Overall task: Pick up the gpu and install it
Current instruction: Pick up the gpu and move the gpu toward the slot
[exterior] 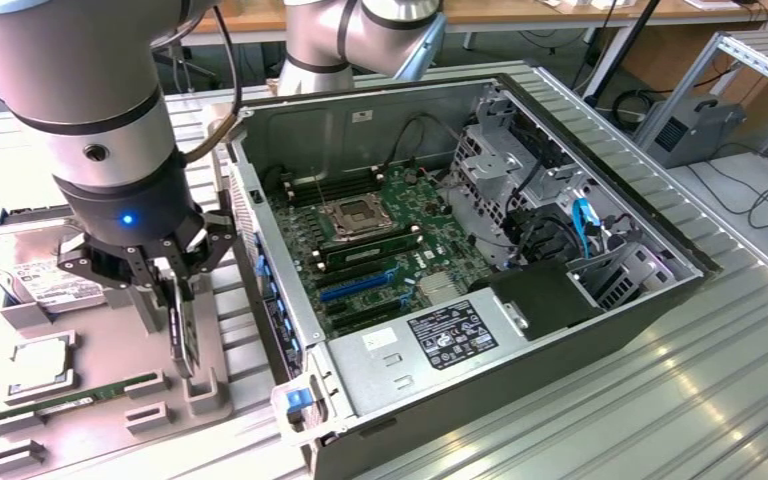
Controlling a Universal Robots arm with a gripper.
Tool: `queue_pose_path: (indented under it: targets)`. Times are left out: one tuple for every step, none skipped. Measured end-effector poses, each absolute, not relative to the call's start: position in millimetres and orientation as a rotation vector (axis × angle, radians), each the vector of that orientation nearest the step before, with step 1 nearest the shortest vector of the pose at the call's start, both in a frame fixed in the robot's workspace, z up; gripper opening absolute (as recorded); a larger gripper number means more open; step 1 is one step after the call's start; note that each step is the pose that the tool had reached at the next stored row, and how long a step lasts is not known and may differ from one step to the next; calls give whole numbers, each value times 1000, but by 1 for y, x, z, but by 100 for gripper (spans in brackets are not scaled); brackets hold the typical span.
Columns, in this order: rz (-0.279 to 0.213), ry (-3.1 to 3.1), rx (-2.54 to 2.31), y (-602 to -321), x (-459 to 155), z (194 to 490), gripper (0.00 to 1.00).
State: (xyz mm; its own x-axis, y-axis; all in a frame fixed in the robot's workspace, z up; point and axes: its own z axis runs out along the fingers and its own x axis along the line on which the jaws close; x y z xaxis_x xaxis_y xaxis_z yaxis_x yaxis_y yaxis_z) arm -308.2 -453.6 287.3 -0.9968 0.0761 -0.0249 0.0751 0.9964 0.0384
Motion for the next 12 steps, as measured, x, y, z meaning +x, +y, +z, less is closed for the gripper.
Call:
queue_pose_path:
  targets:
    - [58,3112,118,-454,-308,288,26]
    - [58,3112,118,-454,-308,288,26]
    - [58,3113,118,-454,-308,289,26]
    - [58,3112,118,-454,-308,289,26]
    - [58,3112,118,-454,-308,289,26]
    - [58,3112,118,-454,-308,290,26]
    - [59,3112,118,-454,-308,290,26]
    - [58,3113,118,-454,-308,291,26]
    - [58,3112,118,-454,-308,291,26]
    - [58,3112,118,-454,-308,291,26]
    - [58,3112,118,-454,-308,292,26]
    - [58,3113,118,-454,-308,292,26]
